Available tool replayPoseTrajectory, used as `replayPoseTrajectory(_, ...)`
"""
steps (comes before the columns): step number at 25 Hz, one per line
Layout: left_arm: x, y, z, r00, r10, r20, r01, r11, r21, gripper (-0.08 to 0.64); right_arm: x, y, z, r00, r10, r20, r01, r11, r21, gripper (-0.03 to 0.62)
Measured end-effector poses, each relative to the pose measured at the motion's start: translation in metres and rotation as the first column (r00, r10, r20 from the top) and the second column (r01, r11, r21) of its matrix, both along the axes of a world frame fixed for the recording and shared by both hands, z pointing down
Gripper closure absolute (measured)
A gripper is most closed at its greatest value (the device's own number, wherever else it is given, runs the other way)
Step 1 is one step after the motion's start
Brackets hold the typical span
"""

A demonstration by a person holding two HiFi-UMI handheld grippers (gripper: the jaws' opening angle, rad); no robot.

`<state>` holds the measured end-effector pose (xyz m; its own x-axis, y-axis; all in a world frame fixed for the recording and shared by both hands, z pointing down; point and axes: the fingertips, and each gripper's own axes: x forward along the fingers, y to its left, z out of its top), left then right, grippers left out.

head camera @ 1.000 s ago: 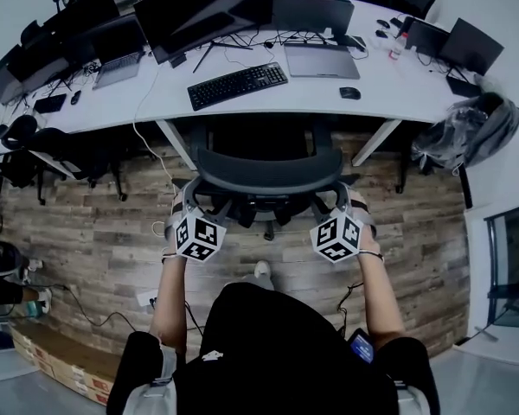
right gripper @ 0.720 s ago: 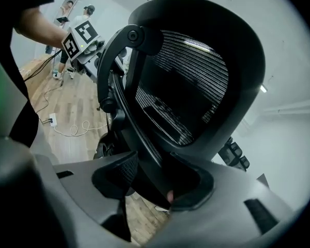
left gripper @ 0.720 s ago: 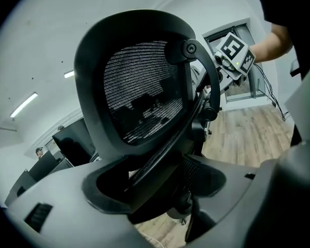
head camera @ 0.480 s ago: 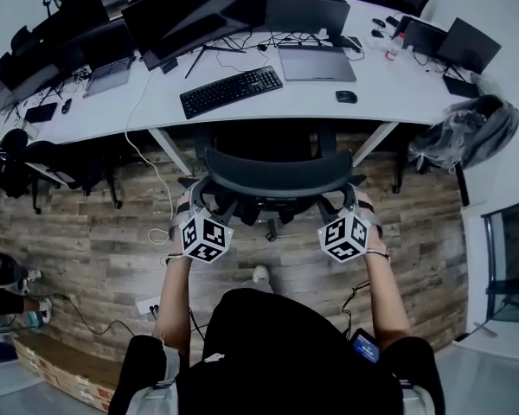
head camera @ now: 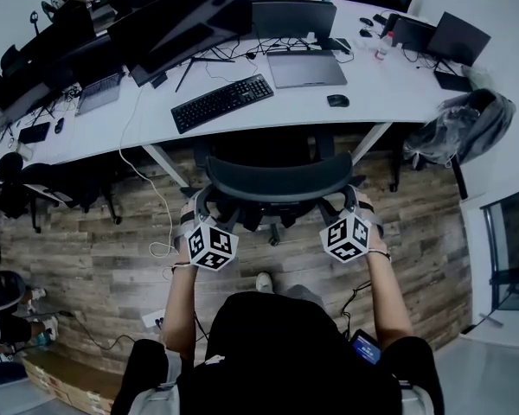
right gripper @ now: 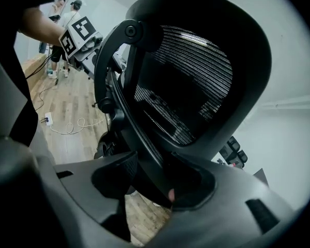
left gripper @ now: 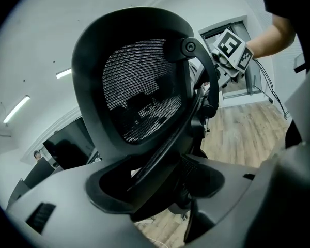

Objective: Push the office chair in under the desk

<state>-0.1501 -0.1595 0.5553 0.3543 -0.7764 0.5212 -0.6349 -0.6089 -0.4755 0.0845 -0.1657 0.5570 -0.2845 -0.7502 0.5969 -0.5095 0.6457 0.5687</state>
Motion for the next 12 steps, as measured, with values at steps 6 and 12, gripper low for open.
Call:
replayPoseTrajectory(6, 0.005, -0.010, 0.000, 1.000, 0.008, 0.002, -0.008, 1.000, 0.009, 0.250, 0.004, -0.011, 0.000, 1.000, 0.014, -0.004, -0.014, 1.000, 0.007, 0.380)
replayPoseTrajectory(12, 0.012, -0.025, 0.001, 1.000, 0.005, 0.009, -0.005, 1.000, -0.003, 0.250, 0.012, -0.025, 0.001, 1.000, 0.012, 0.007, -0.012, 1.000, 0.011, 0.380)
